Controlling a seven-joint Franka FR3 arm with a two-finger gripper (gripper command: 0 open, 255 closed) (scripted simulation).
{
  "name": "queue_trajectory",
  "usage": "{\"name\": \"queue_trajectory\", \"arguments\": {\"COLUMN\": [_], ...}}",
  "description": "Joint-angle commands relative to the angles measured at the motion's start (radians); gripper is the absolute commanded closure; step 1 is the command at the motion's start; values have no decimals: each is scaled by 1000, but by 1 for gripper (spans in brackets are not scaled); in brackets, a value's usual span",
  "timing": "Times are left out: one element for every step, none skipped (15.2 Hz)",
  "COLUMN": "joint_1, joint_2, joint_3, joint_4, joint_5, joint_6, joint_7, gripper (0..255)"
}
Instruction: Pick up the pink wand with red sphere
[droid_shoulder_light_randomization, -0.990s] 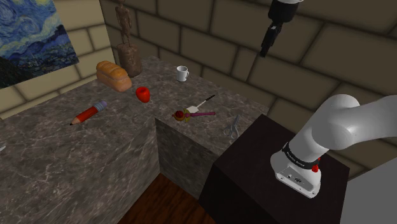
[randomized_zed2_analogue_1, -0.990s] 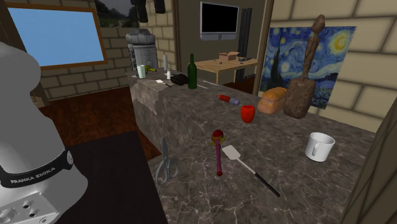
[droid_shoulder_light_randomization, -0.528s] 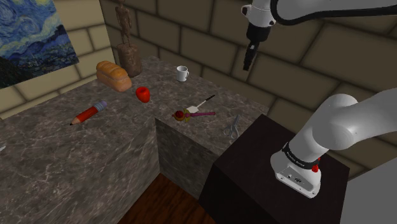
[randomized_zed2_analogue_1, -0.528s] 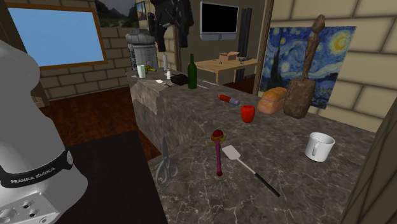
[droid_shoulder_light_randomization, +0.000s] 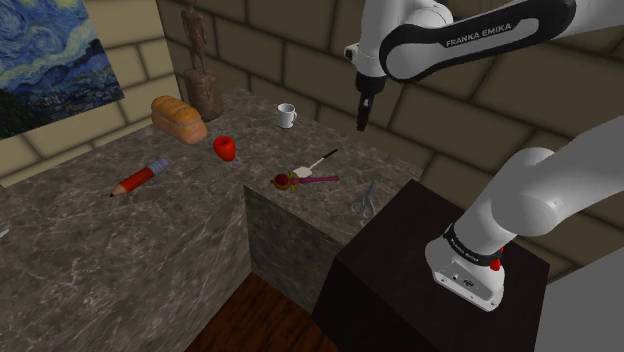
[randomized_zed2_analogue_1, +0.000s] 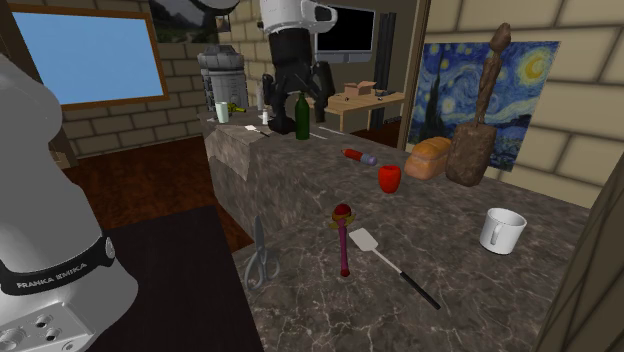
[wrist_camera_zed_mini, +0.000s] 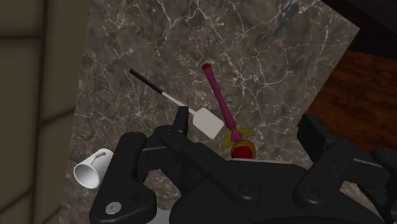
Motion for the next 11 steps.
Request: {"name": "queue_trajectory", "arguments": {"joint_1": [1,1,0,0,-1,-1,-2,-2,-2,-2,-1], "joint_2": [71,107,143,180,217,255,293,332,371,410,449], "joint_3": [4,5,8,10,12,14,16,18,19,20,21], "joint_4": [5,8,12,18,25,34,43,54,67,80,95], "joint_5": [-23,-35,-49,-64,-79,-96,-113,-132,-152,-172,-194], "joint_6": [63,94,123,151,179,206,231,255,279,300,321], "joint_7": [-11,-16,-19,-21,-23,-24,-24,-23,-22,-19,-16], "gripper": [0,0,0,0,0,0,0,0,0,0,0]}}
